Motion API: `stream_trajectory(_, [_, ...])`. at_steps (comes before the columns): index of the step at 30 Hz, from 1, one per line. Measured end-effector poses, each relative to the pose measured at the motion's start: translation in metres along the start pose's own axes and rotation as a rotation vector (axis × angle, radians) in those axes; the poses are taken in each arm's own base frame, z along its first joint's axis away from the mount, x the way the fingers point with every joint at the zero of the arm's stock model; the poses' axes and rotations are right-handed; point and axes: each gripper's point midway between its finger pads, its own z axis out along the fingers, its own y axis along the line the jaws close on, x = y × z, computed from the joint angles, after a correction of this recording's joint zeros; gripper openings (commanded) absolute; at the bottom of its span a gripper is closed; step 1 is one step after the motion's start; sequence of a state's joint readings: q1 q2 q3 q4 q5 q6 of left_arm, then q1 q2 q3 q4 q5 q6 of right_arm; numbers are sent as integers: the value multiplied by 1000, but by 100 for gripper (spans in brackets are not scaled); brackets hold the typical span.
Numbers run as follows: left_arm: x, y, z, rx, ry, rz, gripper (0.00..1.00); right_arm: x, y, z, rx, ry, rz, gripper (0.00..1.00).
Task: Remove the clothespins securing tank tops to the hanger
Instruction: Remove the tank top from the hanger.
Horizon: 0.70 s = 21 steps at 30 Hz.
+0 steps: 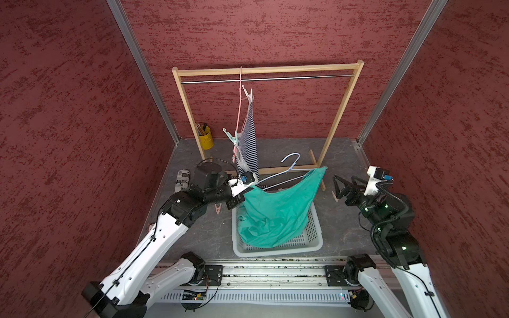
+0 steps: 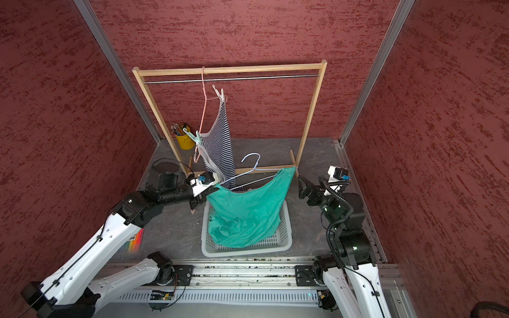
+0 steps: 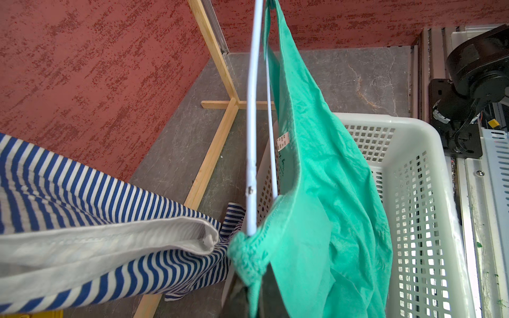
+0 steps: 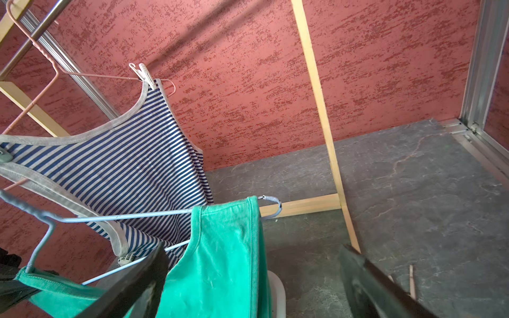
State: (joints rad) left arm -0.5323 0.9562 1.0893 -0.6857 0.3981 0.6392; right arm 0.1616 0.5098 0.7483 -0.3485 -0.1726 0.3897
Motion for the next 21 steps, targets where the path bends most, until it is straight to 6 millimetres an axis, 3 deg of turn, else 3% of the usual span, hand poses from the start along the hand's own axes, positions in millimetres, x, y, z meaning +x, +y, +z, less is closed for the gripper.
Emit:
stream_trajectory(9, [-2, 0, -9, -26, -8, -9, 0, 15, 18, 12, -13, 39, 4, 99])
stream_trajectory(16, [2, 4, -7, -39, 7, -22, 0, 24, 21, 14, 75, 28, 10, 99])
stream_trajectory(21, [4, 7, -7, -45, 11, -27, 0, 42, 28, 26, 131, 66, -5, 99])
